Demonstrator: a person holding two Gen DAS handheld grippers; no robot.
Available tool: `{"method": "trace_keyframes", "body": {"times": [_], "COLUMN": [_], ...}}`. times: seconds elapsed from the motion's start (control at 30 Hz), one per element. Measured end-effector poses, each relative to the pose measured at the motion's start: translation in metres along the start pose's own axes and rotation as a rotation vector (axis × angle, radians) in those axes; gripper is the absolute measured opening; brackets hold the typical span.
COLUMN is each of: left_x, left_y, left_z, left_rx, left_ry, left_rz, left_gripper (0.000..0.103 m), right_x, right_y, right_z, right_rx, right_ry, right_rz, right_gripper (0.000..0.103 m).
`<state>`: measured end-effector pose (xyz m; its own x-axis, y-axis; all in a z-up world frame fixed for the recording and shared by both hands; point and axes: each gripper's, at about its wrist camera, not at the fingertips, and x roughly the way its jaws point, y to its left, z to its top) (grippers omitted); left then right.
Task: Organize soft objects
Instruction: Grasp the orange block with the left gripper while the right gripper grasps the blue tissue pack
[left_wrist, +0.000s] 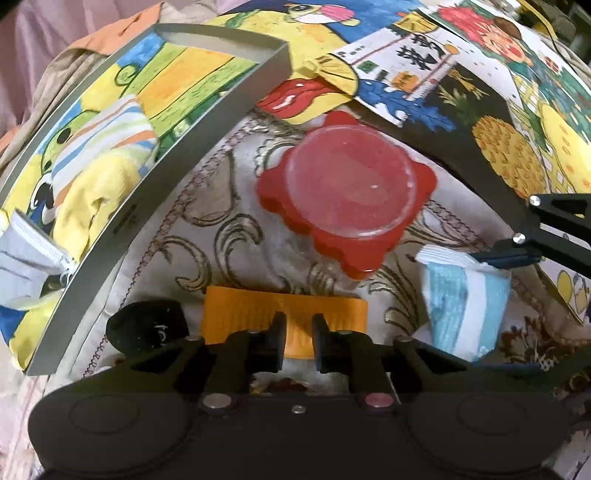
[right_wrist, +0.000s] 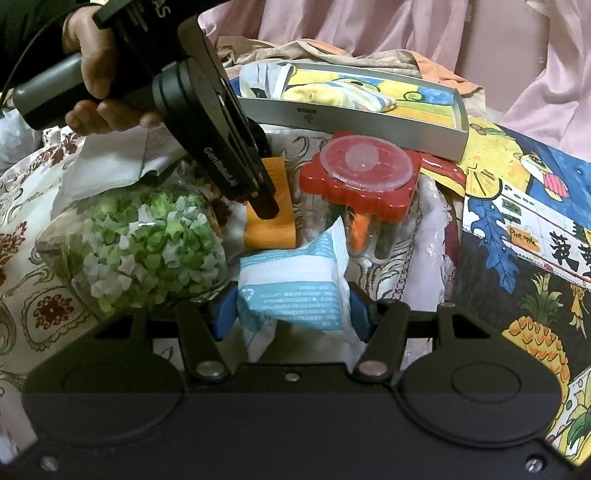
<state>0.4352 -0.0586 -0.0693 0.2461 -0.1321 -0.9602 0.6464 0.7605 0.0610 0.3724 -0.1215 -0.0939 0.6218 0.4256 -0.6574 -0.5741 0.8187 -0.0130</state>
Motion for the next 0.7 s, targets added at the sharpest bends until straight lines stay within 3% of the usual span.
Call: {"method": "trace_keyframes", "body": {"times": [0.17, 0.2, 0.23, 0.27, 0.3, 0.43, 0.67, 0.7], "left_x": [-0.003, -0.004, -0.005, -0.007, -0.009, -0.006, 0.008, 0.009], "left_y": [-0.012, -0.014, -0.016, -0.018, -0.02, -0.032, -0.029, -0.028], "left_z": [0.002, 0.003, 0.003, 0.003, 0.003, 0.004, 0.007, 0.007], "left_rx": [0.048, 0.06, 0.067, 0.074, 0.082, 0.135, 0.153, 0.149], "left_ry": [0.018, 0.021, 0.022, 0.019, 0.007, 0.025, 0.074, 0.077], "left_rz": [-0.009, -0.009, -0.015, -0.031, -0.041, -0.02, 0.059, 0.057], "left_gripper": [0.025, 0.03, 0.047, 0.076, 0.082, 0.079, 0.053, 0.053], "right_x": [-0.001, -0.001, -0.001, -0.001, -0.001, -0.001, -0.002, -0.002], "right_y": [0.0, -0.001, -0.001, 0.0, 0.0, 0.001, 0.002, 0.002], "right_z": [-0.001, -0.001, -0.001, -0.001, -0.001, -0.001, -0.001, -0.001], "right_rx": [0.003, 0.003, 0.003, 0.003, 0.003, 0.002, 0.002, 0.002], "right_ry": [0.011, 0.013, 0.013, 0.014, 0.015, 0.018, 0.021, 0.021], "right_rz": [0.004, 0.005, 0.005, 0.006, 0.006, 0.004, 0.004, 0.004], "right_gripper": [0.052, 0.052, 0.052, 0.052, 0.052, 0.052, 0.052, 0.052]}}
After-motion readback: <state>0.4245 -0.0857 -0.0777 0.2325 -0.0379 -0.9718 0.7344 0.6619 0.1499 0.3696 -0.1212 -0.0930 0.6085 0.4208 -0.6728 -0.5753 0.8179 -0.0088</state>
